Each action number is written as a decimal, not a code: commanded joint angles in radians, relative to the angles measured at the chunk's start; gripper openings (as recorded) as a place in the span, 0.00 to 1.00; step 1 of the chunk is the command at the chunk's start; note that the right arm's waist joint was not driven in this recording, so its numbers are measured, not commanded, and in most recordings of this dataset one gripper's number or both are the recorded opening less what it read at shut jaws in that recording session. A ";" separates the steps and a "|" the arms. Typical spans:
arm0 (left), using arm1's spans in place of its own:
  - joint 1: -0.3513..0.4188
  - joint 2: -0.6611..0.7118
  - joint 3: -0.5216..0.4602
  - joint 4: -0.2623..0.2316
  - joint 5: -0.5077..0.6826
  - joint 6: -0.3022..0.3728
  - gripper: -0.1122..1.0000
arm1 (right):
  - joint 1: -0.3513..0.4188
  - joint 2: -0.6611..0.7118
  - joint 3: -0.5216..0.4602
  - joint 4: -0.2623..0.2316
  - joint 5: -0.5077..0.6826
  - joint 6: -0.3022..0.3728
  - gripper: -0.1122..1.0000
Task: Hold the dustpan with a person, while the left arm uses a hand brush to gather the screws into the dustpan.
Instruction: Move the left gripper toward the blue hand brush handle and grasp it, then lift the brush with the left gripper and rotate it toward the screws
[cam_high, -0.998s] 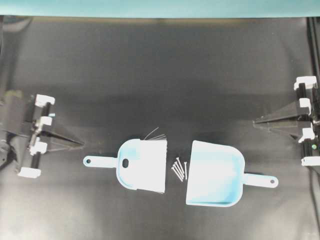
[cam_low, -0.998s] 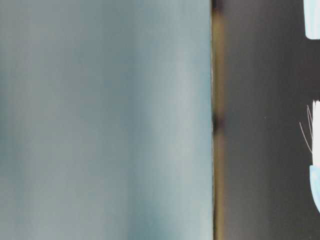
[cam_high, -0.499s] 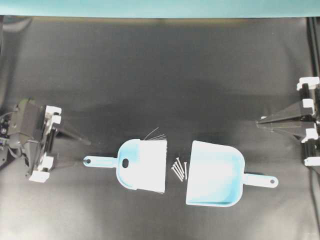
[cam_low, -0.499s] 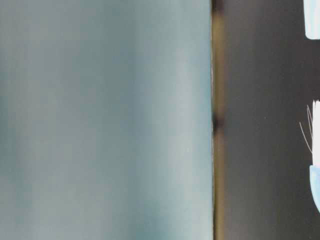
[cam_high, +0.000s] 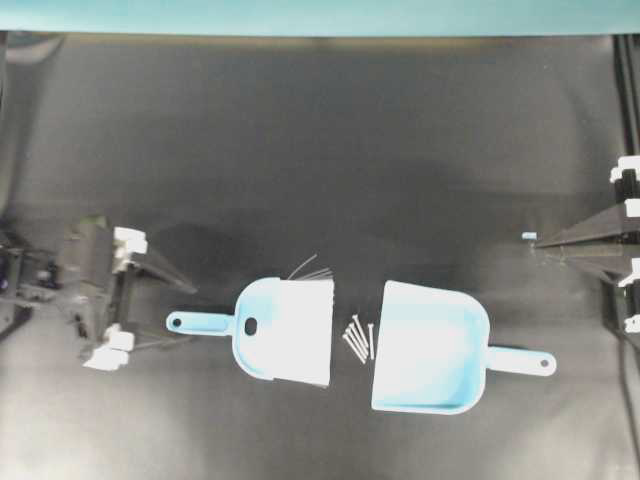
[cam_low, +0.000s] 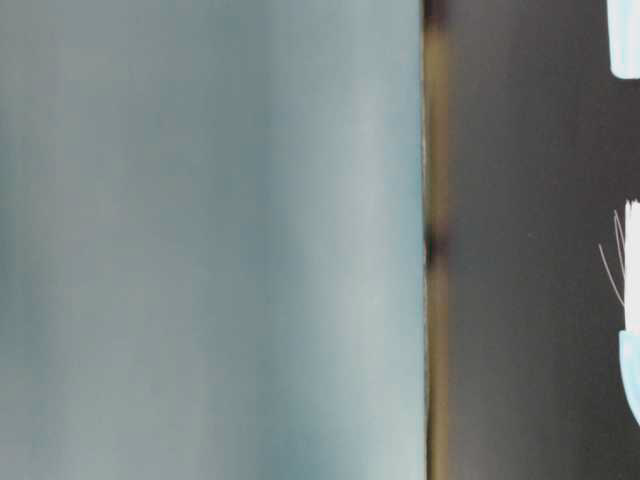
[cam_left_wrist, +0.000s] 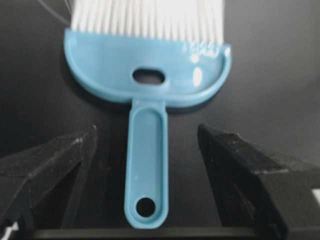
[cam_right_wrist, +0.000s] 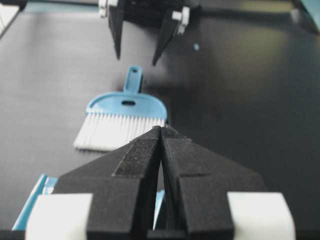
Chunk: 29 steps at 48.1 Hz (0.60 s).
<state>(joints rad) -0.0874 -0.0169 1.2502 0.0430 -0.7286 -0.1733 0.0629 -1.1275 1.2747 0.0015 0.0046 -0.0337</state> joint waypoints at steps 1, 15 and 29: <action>0.003 0.083 -0.031 0.003 -0.043 0.000 0.82 | 0.000 0.000 -0.006 0.002 0.005 -0.008 0.10; -0.006 0.189 -0.067 0.003 -0.115 0.006 0.86 | 0.002 -0.020 -0.012 0.002 0.049 -0.003 0.10; -0.014 0.233 -0.117 0.003 0.025 0.031 0.86 | 0.002 -0.029 -0.006 0.002 0.051 -0.005 0.10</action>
<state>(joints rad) -0.0982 0.1948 1.1443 0.0430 -0.7547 -0.1427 0.0629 -1.1582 1.2747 0.0015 0.0583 -0.0353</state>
